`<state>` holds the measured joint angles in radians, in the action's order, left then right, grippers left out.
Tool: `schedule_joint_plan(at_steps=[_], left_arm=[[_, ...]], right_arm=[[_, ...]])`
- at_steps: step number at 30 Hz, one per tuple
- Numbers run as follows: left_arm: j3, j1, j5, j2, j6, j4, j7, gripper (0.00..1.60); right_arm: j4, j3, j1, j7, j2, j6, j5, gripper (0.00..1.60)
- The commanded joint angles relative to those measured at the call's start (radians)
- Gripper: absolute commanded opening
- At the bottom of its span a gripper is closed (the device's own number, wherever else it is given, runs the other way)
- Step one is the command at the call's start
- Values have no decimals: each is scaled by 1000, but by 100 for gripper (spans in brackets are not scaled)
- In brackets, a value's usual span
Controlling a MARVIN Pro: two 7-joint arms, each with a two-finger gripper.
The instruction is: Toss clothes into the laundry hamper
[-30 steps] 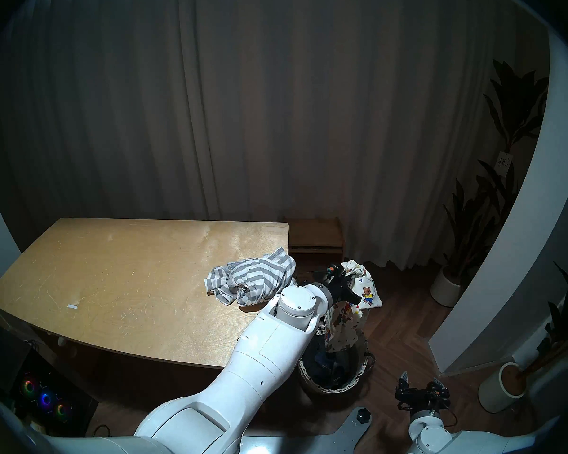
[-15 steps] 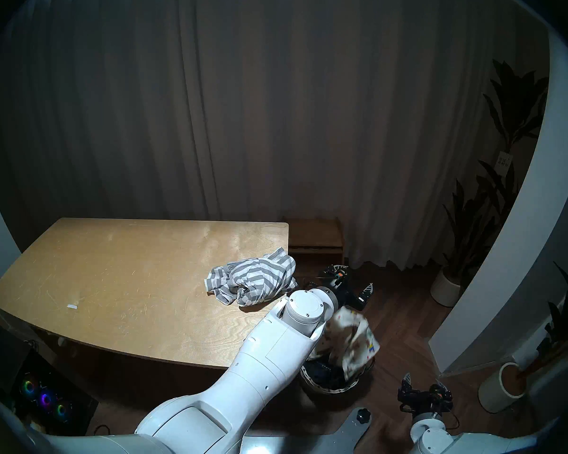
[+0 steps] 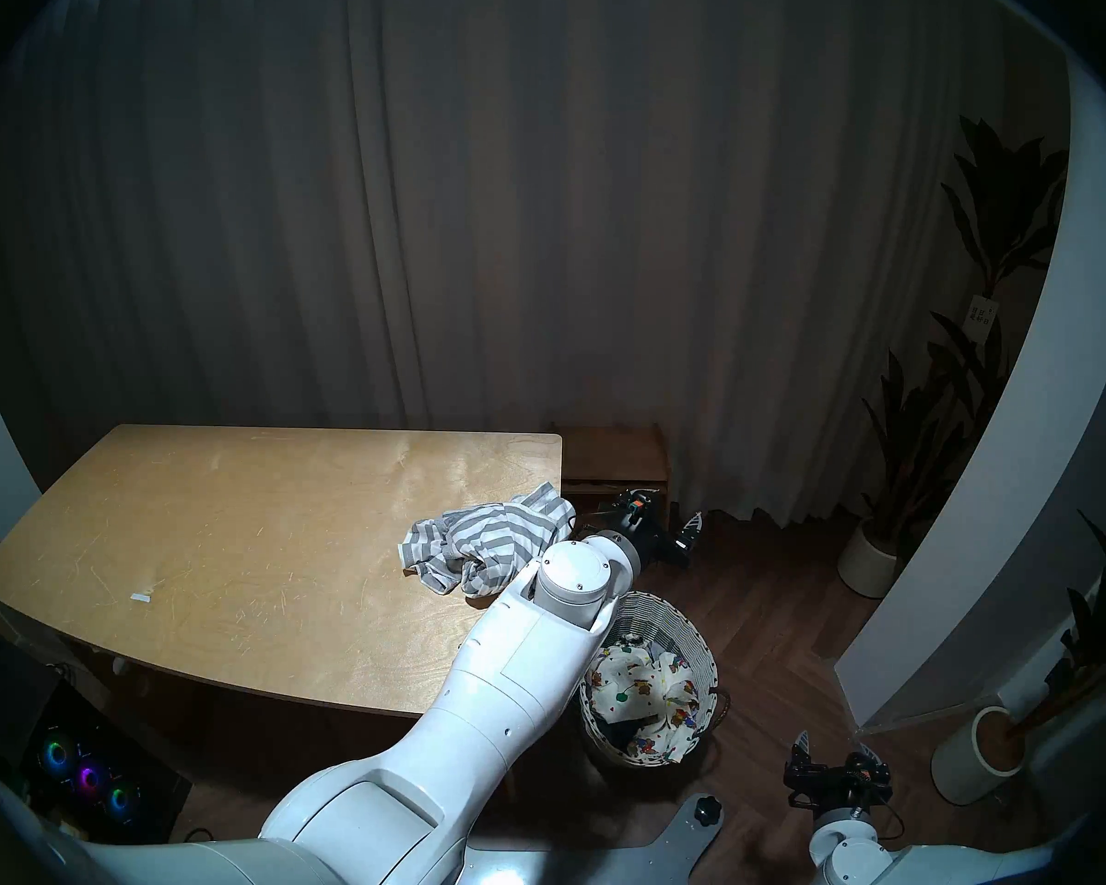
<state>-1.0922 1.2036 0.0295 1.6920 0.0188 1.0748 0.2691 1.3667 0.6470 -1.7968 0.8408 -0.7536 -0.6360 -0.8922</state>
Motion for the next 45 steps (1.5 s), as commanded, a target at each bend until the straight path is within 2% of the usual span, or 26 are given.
schedule_joint_plan(at_steps=[1,3,4,5,6,13,19,21,22,27,28,29,30,37,45], left_arm=[[-47,75,56,-44,19,121,25,134],[-82,68,60,-66,16,151,2,132],[-97,54,61,-76,13,158,-1,113],[-118,40,63,-87,4,172,-9,68],[-134,27,65,-95,1,181,-10,0],[-262,-33,95,-145,-47,260,-47,0],[-337,-54,120,-169,-79,340,-58,0],[-371,-47,125,-190,-84,376,-69,0],[-384,-49,125,-199,-87,367,-74,0],[-460,9,108,-262,-91,435,-109,0],[-473,22,106,-271,-92,442,-114,78],[-489,35,107,-278,-90,444,-120,131],[-508,52,108,-288,-91,456,-126,160],[-634,177,94,-348,-88,484,-172,160],[-743,291,86,-353,-96,532,-202,160]], right_arm=[[-105,-29,91,-56,-77,83,24,160],[-112,-34,110,-66,-87,90,39,160],[-114,-34,118,-70,-92,94,40,160],[-111,-34,125,-72,-94,97,44,160],[-108,-33,131,-74,-97,99,44,160],[-56,-18,211,-104,-119,93,80,160],[17,18,277,-134,-149,91,122,160],[42,28,308,-146,-161,91,136,160],[60,44,298,-151,-166,90,143,160],[137,78,365,-181,-197,89,187,160],[145,87,367,-186,-205,89,194,160],[159,92,378,-190,-209,88,200,160],[177,96,394,-196,-213,91,209,160],[253,88,474,-238,-257,105,261,160],[274,27,517,-286,-295,146,330,160]])
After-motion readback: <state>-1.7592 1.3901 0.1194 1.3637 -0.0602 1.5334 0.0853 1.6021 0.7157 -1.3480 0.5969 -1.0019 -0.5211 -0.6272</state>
